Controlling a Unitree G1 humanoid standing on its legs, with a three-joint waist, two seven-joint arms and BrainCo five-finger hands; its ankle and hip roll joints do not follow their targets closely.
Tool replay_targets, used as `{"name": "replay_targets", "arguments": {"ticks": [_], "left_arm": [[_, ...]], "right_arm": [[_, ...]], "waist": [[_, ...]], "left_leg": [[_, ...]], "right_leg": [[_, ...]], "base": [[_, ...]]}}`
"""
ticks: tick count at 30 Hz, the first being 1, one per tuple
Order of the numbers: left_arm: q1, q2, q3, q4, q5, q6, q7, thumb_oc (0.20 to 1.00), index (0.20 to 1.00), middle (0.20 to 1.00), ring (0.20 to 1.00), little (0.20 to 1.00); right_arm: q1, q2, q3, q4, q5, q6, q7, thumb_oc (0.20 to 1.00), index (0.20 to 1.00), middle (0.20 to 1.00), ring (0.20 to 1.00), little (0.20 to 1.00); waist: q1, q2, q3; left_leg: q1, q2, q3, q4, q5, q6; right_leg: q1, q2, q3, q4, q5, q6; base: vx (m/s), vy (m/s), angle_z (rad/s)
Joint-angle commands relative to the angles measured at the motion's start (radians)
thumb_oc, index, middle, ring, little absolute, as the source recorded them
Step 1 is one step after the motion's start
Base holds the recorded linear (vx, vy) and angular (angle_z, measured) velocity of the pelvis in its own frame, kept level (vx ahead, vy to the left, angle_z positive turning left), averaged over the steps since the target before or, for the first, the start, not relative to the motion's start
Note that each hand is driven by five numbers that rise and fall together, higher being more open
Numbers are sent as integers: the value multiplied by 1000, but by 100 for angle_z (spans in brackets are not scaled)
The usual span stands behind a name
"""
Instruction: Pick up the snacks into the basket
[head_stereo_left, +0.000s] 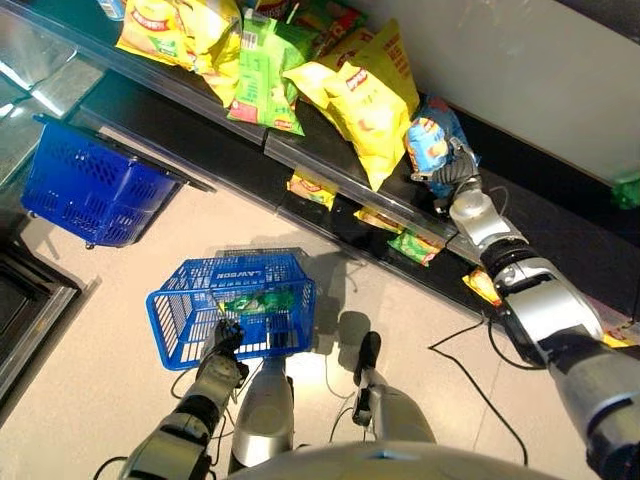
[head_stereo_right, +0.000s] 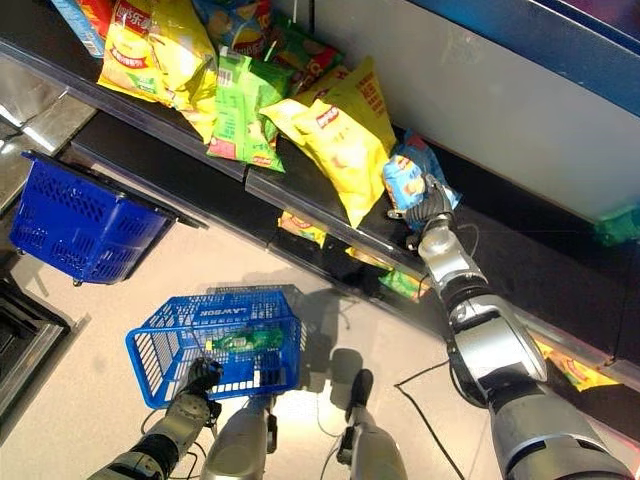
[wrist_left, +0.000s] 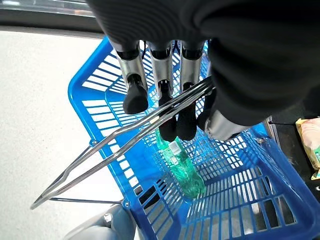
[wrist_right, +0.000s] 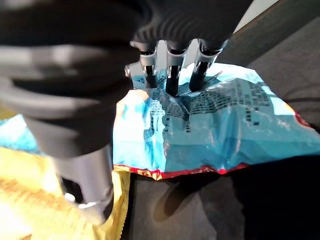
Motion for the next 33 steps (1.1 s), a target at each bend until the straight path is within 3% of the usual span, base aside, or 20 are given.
{"name": "replay_targets", "arguments": {"ticks": [1,2,11,17,33], "left_arm": [[49,-19,-77,68,3,15,15,200,200,200,200,200],[45,-24,-72,67,1,14,19,200,200,200,200,200],[58,-41,-7,74,-1,26,33,200,200,200,200,200],[87,-36,32,73,27,32,12,200,200,200,200,200],[147,-31,93,76,62,45,-35,200,200,200,200,200]], "right_arm": [[35,22,20,100,40,39,27,523,523,523,523,523],[57,40,12,69,49,31,17,200,200,200,200,200],[374,138,-70,-197,159,-27,-22,200,200,200,200,200],[534,103,-156,-331,181,-46,-18,200,200,200,200,200],[692,30,-320,-670,251,-101,-12,200,200,200,200,200]], "waist": [[48,34,18],[47,36,20],[14,31,-5],[-12,23,-35],[-56,16,-121]], "left_leg": [[-36,-12,-35,1,-40,-7],[-40,-14,-35,1,-39,-7],[-19,-17,-36,1,-58,1],[16,-18,-28,1,-75,4],[83,-10,-6,1,-99,2]], "right_leg": [[-33,-61,-1,10,57,111],[-36,-61,0,9,56,111],[-11,-67,-4,14,40,113],[14,-66,-1,14,25,111],[59,-59,8,7,2,109]], "base": [[0,0,0],[0,0,0],[15,1,-1],[11,1,1],[11,-11,-2]]}}
